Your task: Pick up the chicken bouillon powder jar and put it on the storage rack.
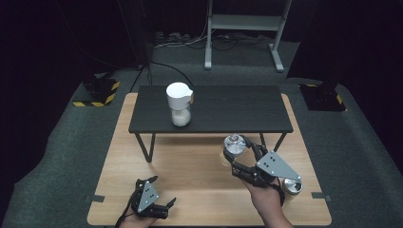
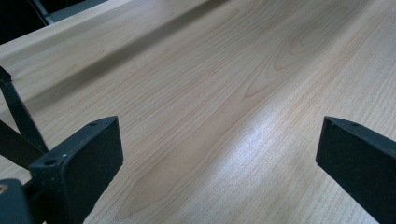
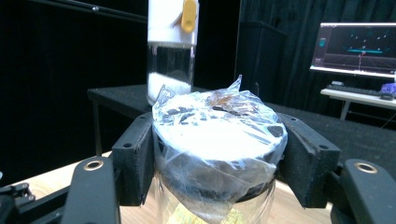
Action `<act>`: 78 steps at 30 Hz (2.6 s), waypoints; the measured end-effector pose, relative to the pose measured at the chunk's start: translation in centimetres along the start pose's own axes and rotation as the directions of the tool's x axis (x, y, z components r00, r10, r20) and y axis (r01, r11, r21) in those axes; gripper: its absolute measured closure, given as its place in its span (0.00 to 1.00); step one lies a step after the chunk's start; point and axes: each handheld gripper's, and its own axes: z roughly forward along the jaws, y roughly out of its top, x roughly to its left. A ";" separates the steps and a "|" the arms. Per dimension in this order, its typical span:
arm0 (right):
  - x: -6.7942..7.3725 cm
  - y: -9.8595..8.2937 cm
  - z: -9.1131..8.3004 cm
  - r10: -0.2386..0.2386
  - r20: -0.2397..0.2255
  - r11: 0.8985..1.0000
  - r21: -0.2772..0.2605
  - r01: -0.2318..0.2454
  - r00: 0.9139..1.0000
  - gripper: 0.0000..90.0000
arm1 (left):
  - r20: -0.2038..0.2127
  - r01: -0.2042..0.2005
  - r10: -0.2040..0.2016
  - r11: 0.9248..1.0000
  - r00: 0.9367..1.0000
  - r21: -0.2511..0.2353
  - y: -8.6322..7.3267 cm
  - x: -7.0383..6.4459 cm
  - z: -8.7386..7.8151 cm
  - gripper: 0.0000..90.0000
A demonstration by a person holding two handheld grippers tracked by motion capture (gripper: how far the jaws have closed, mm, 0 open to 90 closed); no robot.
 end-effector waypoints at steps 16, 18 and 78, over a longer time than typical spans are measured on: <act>-0.2 3.0 0.8 -0.023 0.022 0.999 -0.049 0.025 0.999 0.39 | 0.004 0.006 -0.006 1.000 1.000 -0.004 0.0 0.1 0.0 0.01; -0.3 3.3 1.0 -0.024 0.024 0.998 -0.053 0.025 0.999 0.39 | 0.004 0.006 -0.006 1.000 1.000 -0.004 0.0 0.1 0.0 0.01; -2.6 5.2 9.9 -0.040 0.129 0.997 -0.062 0.048 0.991 0.39 | 0.021 0.029 -0.028 0.999 0.999 -0.032 -0.2 0.4 -0.3 0.01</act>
